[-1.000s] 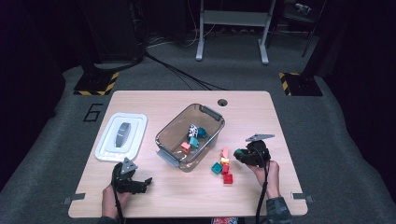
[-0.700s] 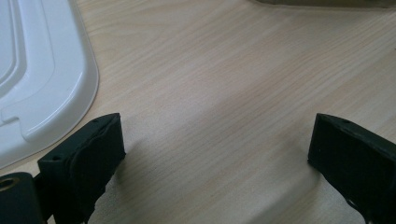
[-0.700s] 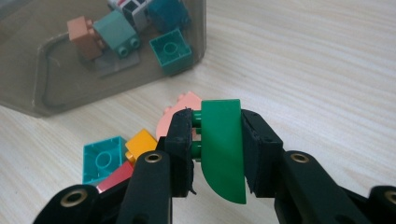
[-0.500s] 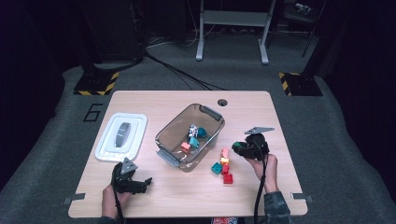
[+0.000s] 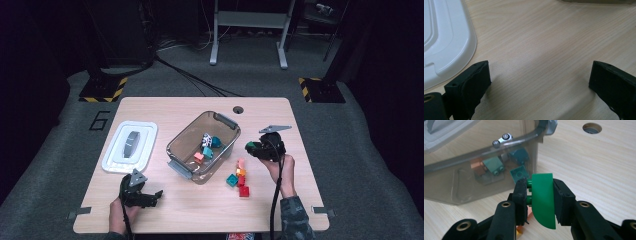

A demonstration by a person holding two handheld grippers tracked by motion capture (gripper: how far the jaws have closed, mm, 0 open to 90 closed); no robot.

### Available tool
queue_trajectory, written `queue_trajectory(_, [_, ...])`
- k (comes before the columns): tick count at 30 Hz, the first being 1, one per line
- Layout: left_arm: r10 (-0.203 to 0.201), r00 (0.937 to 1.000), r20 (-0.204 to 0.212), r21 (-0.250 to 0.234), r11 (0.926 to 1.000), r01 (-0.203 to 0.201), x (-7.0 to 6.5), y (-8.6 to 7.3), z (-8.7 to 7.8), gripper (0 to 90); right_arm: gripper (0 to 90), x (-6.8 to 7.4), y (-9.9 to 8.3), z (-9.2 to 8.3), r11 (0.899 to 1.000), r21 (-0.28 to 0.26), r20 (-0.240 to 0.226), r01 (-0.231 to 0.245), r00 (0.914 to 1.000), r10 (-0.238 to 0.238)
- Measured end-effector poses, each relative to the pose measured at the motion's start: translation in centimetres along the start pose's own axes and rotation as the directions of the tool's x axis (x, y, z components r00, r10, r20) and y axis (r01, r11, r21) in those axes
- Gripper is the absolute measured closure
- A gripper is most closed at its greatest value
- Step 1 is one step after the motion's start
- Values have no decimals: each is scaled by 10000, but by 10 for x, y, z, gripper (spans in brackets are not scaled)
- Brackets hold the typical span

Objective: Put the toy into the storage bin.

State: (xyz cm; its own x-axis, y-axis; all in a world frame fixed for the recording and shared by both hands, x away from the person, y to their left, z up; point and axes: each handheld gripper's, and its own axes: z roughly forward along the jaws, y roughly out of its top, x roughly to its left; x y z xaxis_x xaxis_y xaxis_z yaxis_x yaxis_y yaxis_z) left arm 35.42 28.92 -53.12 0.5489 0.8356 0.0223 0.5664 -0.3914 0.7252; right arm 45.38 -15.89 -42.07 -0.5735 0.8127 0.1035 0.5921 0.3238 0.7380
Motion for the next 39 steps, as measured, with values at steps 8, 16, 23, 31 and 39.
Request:
queue_trajectory(8, [5,10000,0,0,10000,-5,0,0,0,36,668,4,19,-3,9997,-172,40,156,9999,-156])
queue_trajectory(16, [-3,10000,8,8,10000,3,0,0,0,36,668,10,37,-7,9986,-318,50,431,9991,-430])
queue_trajectory(23, [-9,10000,14,7,10000,9,0,0,0,36,668,17,55,-10,9956,-490,74,794,9968,-791])
queue_trajectory(31, [-10,10000,35,6,10000,10,1,0,0,37,668,27,72,-7,9934,-484,-32,1035,9946,-1038])
queue_trajectory(39, [-9,10000,33,5,10000,9,1,0,0,37,667,39,82,5,9900,-388,-316,1358,9901,-1370])
